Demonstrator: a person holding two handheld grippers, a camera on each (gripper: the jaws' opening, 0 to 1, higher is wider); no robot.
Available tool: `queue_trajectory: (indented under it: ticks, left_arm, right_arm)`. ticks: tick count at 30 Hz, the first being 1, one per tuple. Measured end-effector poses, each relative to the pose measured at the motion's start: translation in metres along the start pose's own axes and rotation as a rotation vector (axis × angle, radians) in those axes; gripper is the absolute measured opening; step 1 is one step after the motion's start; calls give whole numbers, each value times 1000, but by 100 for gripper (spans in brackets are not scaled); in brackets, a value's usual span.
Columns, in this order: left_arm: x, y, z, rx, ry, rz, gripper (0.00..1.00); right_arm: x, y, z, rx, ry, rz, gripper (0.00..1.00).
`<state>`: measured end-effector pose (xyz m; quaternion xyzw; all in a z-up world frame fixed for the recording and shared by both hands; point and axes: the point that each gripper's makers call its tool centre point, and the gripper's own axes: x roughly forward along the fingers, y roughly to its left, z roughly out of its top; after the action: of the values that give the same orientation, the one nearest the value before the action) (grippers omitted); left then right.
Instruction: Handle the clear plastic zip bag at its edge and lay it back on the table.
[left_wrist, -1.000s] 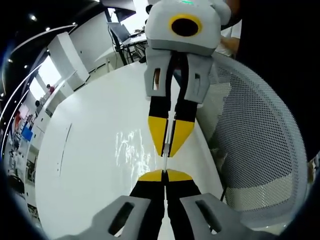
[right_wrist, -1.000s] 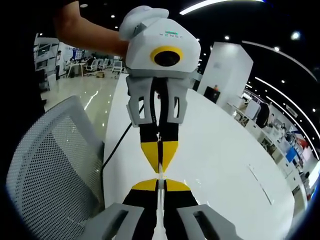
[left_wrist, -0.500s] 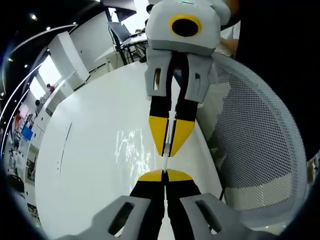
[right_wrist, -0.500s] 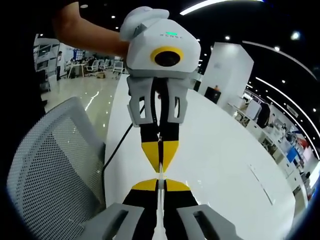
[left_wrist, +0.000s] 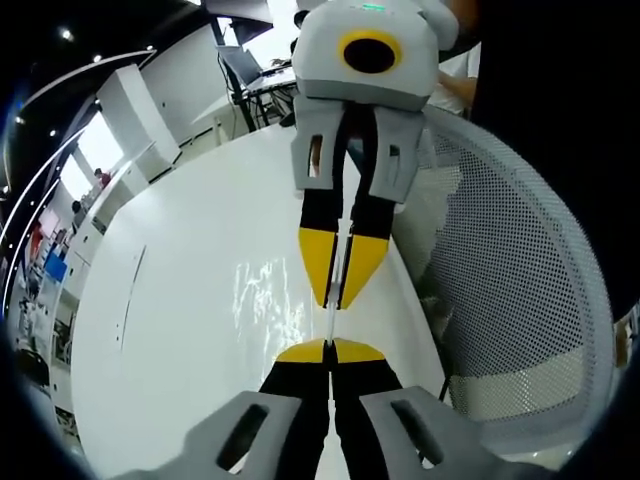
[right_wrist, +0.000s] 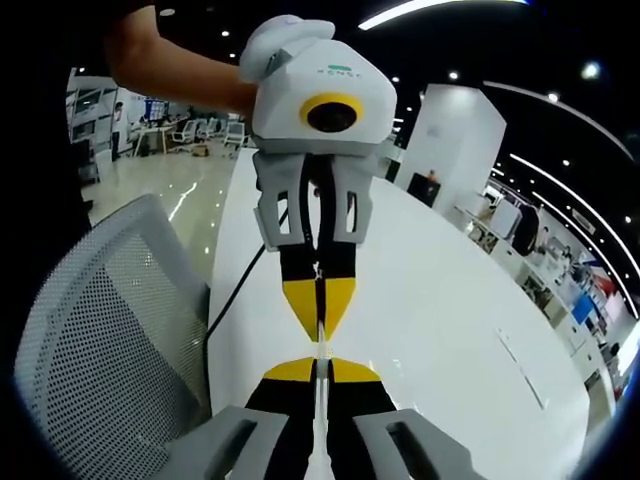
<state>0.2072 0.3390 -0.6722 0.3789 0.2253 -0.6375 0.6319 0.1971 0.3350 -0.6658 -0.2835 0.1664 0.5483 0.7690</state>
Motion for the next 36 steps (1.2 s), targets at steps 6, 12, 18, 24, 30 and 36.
queue_trajectory:
  ticks: [6,12,18,24,30,36]
  left_arm:
    - [-1,0,2,1,-1,0,0]
    - [-1,1,2,1,-3,1,0]
    - [-1,1,1,-1,-4,0,0]
    - [-1,1,0,-4,-4,1,0]
    - [-2,0,1,-6,-5,1,0]
    - [-2,1,1,-9,-8,-4,0]
  right_arm:
    - [-1,-1,0,1,0,-2,0]
    - [-1,-2,0,2,0,-4,0]
    - [-1,-2,0,4,0,-4,0]
    - [-2,-2,-1,2,1,-2,0]
    - [-3,-1,-1,0,3,0,0]
    - [-4,-2,-1,-8,3,0,0]
